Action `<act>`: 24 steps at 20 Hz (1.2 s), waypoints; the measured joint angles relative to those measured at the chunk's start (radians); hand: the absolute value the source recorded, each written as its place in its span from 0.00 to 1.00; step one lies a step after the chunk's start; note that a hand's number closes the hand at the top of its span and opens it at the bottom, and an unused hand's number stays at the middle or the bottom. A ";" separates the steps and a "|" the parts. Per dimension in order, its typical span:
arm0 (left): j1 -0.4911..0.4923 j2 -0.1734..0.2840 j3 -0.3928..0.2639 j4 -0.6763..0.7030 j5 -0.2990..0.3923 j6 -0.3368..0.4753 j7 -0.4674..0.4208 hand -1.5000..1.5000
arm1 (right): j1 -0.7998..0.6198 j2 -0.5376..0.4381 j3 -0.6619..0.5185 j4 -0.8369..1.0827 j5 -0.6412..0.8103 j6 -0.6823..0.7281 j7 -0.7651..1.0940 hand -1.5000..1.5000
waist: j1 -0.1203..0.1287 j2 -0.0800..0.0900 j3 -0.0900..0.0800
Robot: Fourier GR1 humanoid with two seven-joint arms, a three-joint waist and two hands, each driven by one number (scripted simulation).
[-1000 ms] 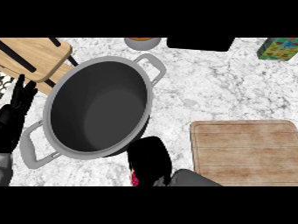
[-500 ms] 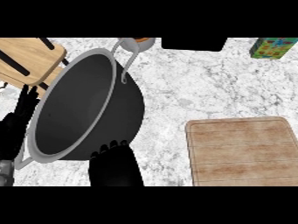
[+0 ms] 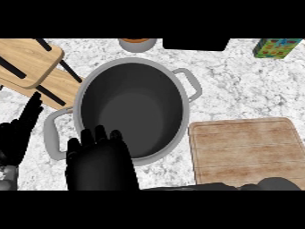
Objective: Pick the cupcake from the cutting board and place it in the pot
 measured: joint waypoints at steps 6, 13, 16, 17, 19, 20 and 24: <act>0.007 -0.009 -0.003 0.000 -0.009 0.004 -0.006 0.50 | -0.076 0.000 -0.062 0.020 0.006 -0.063 0.011 1.00 | 0.003 0.005 0.000; 0.006 -0.007 0.012 0.009 -0.007 -0.004 -0.020 0.50 | -0.167 0.004 -0.156 0.158 -0.031 -0.149 -0.027 1.00 | 0.001 0.014 0.000; 0.011 -0.009 0.013 -0.008 -0.012 -0.003 -0.013 0.50 | -0.214 0.006 -0.200 0.256 -0.068 -0.187 -0.062 1.00 | 0.000 0.016 0.000; 0.013 -0.016 0.010 -0.010 -0.018 0.004 -0.014 0.50 | -0.223 0.007 -0.202 0.295 -0.077 -0.204 -0.074 1.00 | 0.001 0.017 0.000; 0.012 -0.014 0.015 -0.020 -0.016 0.002 0.003 0.50 | -0.225 0.009 -0.226 0.364 -0.097 -0.241 -0.114 1.00 | -0.004 0.018 0.001; 0.011 -0.018 0.014 -0.019 -0.019 0.003 0.001 0.50 | -0.232 0.010 -0.232 0.400 -0.113 -0.259 -0.129 1.00 | -0.004 0.019 0.001; 0.019 -0.030 0.010 -0.037 -0.026 0.005 0.001 0.50 | -0.254 0.013 -0.253 0.551 -0.179 -0.335 -0.208 1.00 | -0.002 0.021 0.002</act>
